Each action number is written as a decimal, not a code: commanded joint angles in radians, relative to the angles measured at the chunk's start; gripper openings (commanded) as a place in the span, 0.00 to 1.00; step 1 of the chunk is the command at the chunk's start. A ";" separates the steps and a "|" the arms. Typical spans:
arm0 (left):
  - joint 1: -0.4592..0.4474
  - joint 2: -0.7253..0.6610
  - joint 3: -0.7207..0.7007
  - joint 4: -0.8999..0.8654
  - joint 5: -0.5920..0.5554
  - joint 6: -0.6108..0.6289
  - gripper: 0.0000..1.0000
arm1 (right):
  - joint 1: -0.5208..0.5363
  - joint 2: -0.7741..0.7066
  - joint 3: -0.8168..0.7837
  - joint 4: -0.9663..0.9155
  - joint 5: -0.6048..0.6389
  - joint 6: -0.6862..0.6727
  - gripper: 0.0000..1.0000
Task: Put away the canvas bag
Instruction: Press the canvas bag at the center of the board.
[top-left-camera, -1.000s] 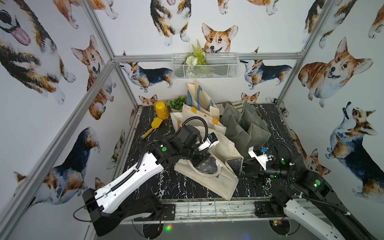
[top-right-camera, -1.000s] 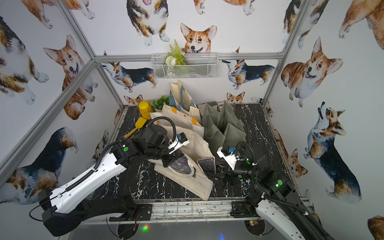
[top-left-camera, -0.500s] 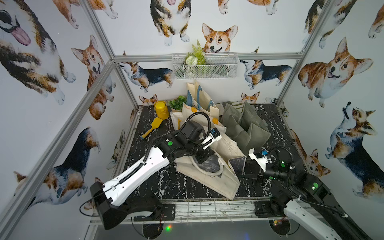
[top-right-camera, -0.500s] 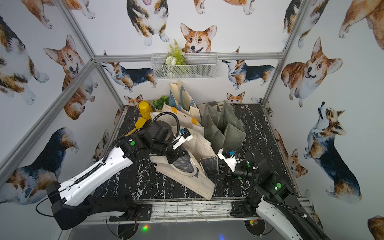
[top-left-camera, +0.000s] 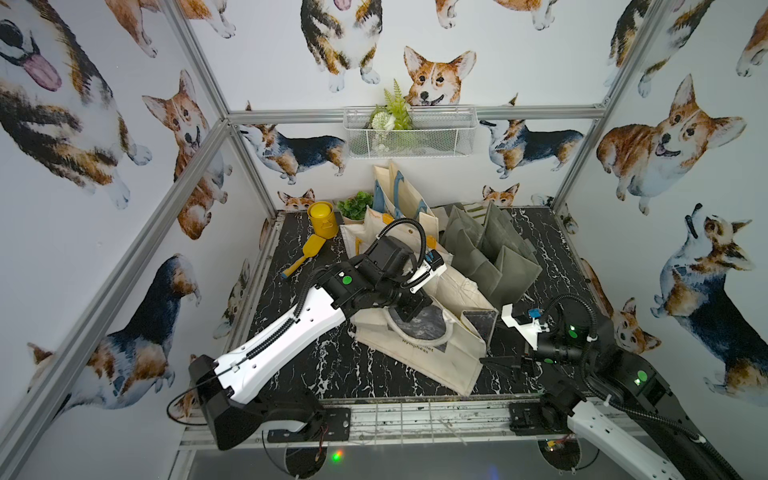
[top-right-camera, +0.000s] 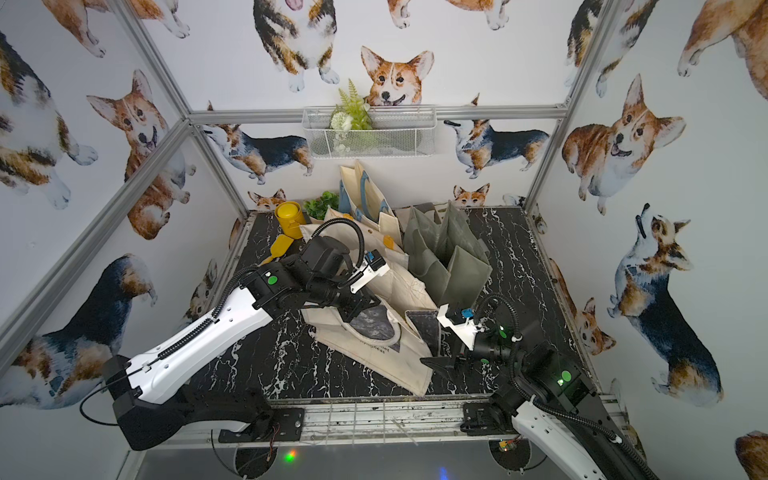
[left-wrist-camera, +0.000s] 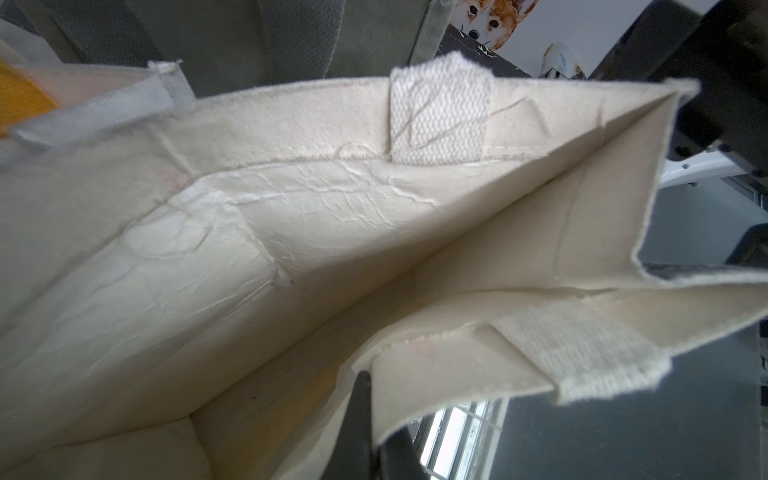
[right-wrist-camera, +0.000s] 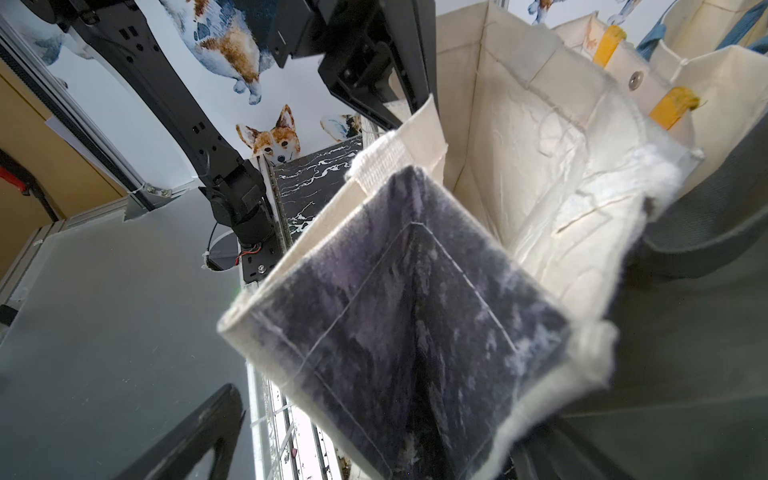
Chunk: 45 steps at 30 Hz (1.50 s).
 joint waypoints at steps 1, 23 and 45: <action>-0.010 -0.007 0.009 0.041 0.015 -0.003 0.00 | 0.001 0.006 -0.033 0.064 0.094 -0.031 0.99; -0.138 -0.072 0.132 -0.136 -0.146 0.291 0.72 | 0.001 0.054 -0.023 0.275 0.164 -0.045 0.00; -0.178 0.129 0.389 -0.106 -0.014 0.505 0.86 | 0.001 0.204 0.207 0.068 0.054 -0.368 0.00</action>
